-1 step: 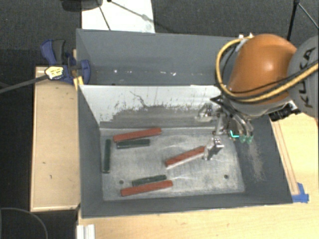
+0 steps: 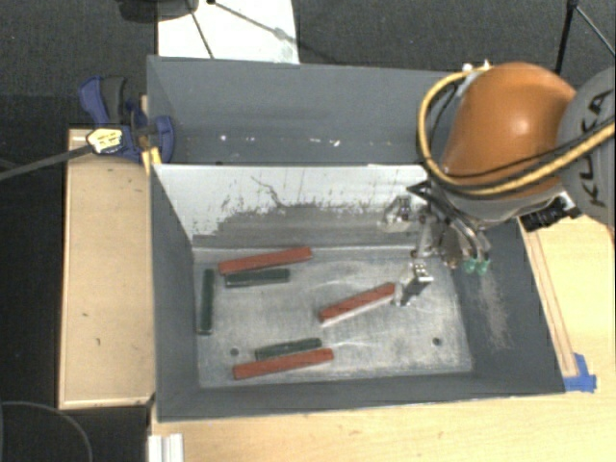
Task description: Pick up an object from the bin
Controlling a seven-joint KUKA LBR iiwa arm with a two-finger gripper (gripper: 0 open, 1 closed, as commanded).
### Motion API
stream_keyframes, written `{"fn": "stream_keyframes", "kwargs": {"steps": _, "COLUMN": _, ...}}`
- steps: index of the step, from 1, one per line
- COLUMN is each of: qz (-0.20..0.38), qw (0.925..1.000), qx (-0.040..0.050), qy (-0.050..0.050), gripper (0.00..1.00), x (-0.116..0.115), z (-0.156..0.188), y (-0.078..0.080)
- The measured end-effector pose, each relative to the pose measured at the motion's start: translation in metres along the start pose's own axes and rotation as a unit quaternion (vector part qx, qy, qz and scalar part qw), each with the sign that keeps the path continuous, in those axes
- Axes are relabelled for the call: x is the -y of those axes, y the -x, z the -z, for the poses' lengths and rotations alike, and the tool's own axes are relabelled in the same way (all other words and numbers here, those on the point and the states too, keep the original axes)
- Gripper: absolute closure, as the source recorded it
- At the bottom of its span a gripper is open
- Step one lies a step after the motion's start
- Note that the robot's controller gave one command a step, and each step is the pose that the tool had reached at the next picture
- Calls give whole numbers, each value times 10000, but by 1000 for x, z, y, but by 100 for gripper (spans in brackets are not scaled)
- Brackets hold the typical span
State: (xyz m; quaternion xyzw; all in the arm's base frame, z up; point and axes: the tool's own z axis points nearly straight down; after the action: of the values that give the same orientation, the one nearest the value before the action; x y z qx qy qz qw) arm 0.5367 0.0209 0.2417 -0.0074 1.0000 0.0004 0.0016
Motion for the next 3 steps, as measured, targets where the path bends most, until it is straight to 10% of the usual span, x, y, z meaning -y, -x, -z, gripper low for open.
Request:
{"fn": "stream_keyframes", "kwargs": {"steps": 2, "qz": 1393, "qw": 9903, "qx": -11, "qy": 3, "gripper": 0, "x": -3, "z": -83, "y": 14}}
{"fn": "stream_keyframes", "kwargs": {"steps": 3, "qz": 424, "qw": 9991, "qx": -11, "qy": -1, "gripper": 0, "x": -8, "z": -89, "y": 7}}
